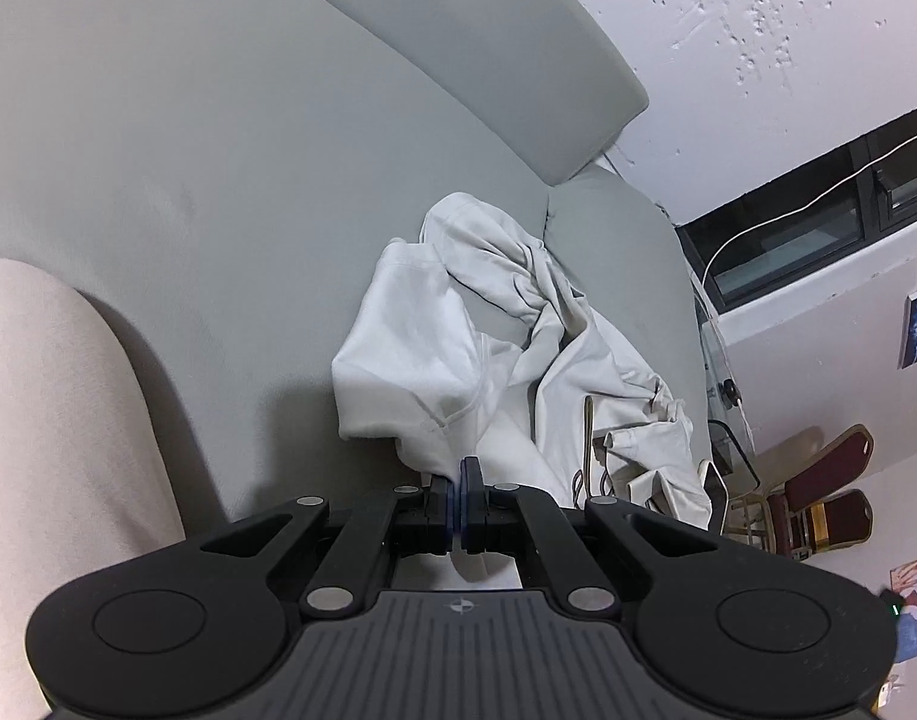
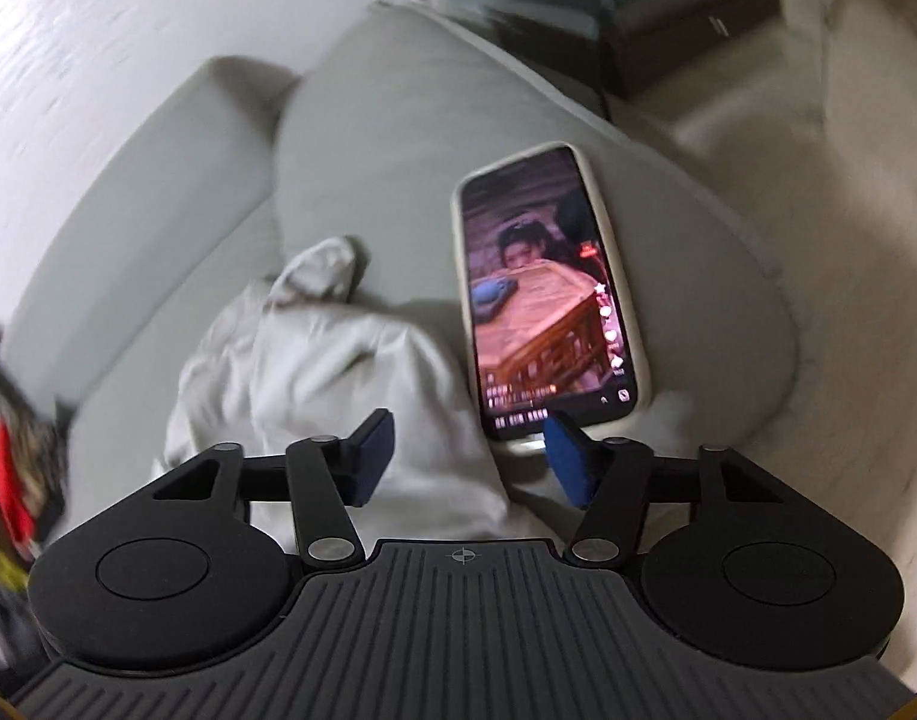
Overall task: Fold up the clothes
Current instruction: 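Lift the T-shirt high with both grippers holding its shoulders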
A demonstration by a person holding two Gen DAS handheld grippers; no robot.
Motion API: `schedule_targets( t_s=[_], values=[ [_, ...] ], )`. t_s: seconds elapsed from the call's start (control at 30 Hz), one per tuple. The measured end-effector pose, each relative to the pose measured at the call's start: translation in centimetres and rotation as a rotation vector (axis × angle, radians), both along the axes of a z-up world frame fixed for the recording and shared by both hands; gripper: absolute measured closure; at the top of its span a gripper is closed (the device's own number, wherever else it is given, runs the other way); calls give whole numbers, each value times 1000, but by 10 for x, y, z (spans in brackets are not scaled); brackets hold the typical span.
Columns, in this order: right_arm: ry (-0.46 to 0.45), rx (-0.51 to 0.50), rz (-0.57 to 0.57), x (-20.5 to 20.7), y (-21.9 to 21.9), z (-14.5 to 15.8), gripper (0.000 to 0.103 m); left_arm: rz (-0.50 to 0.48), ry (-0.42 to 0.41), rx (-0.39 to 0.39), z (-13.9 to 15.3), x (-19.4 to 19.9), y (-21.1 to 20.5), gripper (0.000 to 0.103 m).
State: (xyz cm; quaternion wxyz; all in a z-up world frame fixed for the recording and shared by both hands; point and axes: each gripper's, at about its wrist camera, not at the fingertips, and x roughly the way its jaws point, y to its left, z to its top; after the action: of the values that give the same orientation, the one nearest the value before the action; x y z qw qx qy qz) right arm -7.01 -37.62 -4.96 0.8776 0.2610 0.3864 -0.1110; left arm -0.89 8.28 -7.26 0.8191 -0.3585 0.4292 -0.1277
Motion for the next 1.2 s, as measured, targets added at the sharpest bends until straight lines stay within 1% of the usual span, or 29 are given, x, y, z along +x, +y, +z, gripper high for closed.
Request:
schedule_targets(
  t_s=[0.07, 0.13, 0.17, 0.23, 0.3, 0.37, 0.5, 0.57, 0.67, 0.73, 0.77, 0.8, 0.83, 0.93, 1.0, 1.03, 1.07, 1.13, 1.2],
  values=[
    [-11, -95, 60, -8, 7, -1, 44, -7, -2, 3, 1, 1, -1, 103],
    [7, -169, 130, -9, 16, -7, 47, -13, -3, 4, 1, 1, -3, 103],
    [17, -193, 153, -11, 19, -11, 48, -13, -5, 6, 1, 1, -3, 103],
    [35, -192, 142, -11, 19, -21, 53, -12, -5, 8, 0, 1, -3, 103],
    [39, -137, 111, -9, 13, -30, 56, -10, -5, 9, 0, 1, -3, 103],
    [9, -47, 61, -9, 3, -41, 57, -9, -4, 10, -1, 1, -3, 103],
    [-48, 158, -23, -12, -16, -62, 57, -5, 7, 11, -3, 3, -2, 103],
    [-64, 228, -63, -15, -22, -71, 58, -5, 11, 7, -5, 3, -2, 103],
    [-77, 320, -106, -17, -28, -84, 67, -6, 16, 3, -6, 4, -2, 103],
    [-81, 342, -108, -19, -30, -87, 81, -5, 16, 2, -6, 4, -2, 103],
    [-82, 350, -103, -18, -30, -86, 86, -5, 16, 1, -6, 4, -2, 103],
    [-80, 357, -99, -18, -31, -85, 93, -5, 15, -1, -6, 4, -2, 103],
    [-75, 354, -96, -18, -30, -82, 96, -5, 14, -3, -6, 4, -2, 103],
    [-28, 324, -67, -14, -25, -68, 102, -10, 8, -6, -5, 4, -2, 103],
    [15, 315, -43, -10, -21, -58, 102, -24, -2, -16, -1, 5, -3, 103],
    [34, 332, -32, -8, -20, -51, 102, -34, -5, -43, 2, 7, -2, 103],
    [50, 371, -20, -6, -20, -44, 102, -45, -8, -73, 5, 9, -2, 103],
    [56, 483, 13, 1, -19, -26, 102, -54, -32, -152, 22, 18, 3, 103],
    [-7, 565, 71, 14, -14, 6, 102, -50, -91, -203, 54, 32, 9, 103]
  ],
)
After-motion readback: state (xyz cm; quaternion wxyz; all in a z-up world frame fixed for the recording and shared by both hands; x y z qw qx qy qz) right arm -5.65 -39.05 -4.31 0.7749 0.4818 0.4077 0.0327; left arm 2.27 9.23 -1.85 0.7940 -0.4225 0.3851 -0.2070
